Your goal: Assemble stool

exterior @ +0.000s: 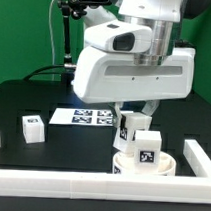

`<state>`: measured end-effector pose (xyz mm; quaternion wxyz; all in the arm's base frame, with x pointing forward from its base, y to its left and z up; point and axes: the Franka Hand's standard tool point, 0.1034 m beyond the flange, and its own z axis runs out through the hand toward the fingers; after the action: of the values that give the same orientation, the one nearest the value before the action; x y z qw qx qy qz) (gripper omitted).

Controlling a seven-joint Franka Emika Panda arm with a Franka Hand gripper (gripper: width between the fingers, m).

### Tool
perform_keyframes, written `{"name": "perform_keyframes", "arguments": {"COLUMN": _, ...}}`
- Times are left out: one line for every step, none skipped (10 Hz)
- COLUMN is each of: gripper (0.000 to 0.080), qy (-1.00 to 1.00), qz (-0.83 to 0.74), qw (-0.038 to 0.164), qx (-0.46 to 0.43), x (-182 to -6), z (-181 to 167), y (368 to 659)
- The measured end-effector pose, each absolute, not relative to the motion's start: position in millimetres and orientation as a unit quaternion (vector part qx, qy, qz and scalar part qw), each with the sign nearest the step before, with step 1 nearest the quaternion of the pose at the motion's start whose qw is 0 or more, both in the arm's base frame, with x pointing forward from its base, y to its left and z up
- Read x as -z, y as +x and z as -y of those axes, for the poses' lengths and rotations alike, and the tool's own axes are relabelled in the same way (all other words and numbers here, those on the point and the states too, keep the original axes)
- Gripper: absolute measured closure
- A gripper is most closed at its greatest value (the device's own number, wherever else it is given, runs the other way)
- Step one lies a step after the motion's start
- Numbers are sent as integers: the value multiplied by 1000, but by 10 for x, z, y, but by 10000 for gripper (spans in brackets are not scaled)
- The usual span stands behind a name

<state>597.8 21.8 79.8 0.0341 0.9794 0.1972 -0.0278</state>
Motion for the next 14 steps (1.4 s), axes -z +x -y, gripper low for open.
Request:
{"name": "perform_keyframes", "arguments": {"gripper": 459, "qy": 991, "qz": -133, "qw": 16, "qx": 28, "x": -794, "z": -195, "y": 5971}}
{"name": "perform_keyframes", "arguments": {"gripper": 459, "qy": 996, "qz": -82, "qw": 6, "qx": 27, "x": -793, "z": -189, "y": 5973}}
{"name": "perform_keyframes", "arguments": {"gripper": 459, "qy": 999, "qz": -42, "qw": 6, "qx": 26, "x": -793, "z": -201, "y": 5973}}
{"name": "perform_keyframes", "arguments": {"gripper": 459, "qy": 1000, "qz": -3, "qw": 0, "qx": 26, "x": -791, "z": -202, "y": 5973}}
{"name": "perform_keyframes", "arguments": {"gripper": 459, "qy": 999, "qz": 31, "qw": -2, "qx": 26, "x": -791, "z": -205, "y": 5973}}
{"name": "perform_keyframes", "arguments": {"gripper": 459, "qy": 997, "qz": 67, "qw": -1, "qx": 26, "x": -791, "z": -215, "y": 5974}}
{"name": "perform_keyframes", "arguments": {"gripper": 459, "qy": 995, "qz": 97, "qw": 0, "qx": 26, "x": -791, "z": -220, "y": 5974}}
{"name": "perform_keyframes", "arguments": {"gripper": 459, "qy": 993, "qz": 114, "qw": 0, "qx": 26, "x": -791, "z": -221, "y": 5973}}
{"name": "perform_keyframes", "arguments": {"gripper": 459, "qy": 988, "qz": 152, "qw": 0, "qx": 26, "x": -791, "z": -231, "y": 5973}}
{"name": "perform_keyframes", "arguments": {"gripper": 459, "qy": 981, "qz": 195, "qw": 1, "qx": 26, "x": -791, "z": -243, "y": 5973}}
{"name": "perform_keyframes", "arguments": {"gripper": 459, "qy": 970, "qz": 242, "qw": -2, "qx": 27, "x": -790, "z": -256, "y": 5973}}
{"name": "perform_keyframes", "arguments": {"gripper": 459, "qy": 960, "qz": 277, "qw": -9, "qx": 26, "x": -788, "z": -251, "y": 5977}}
{"name": "perform_keyframes", "arguments": {"gripper": 459, "qy": 944, "qz": 328, "qw": -17, "qx": 22, "x": -783, "z": -242, "y": 5982}}
{"name": "perform_keyframes", "arguments": {"gripper": 459, "qy": 932, "qz": 361, "qw": -23, "qx": 18, "x": -780, "z": -236, "y": 5981}}
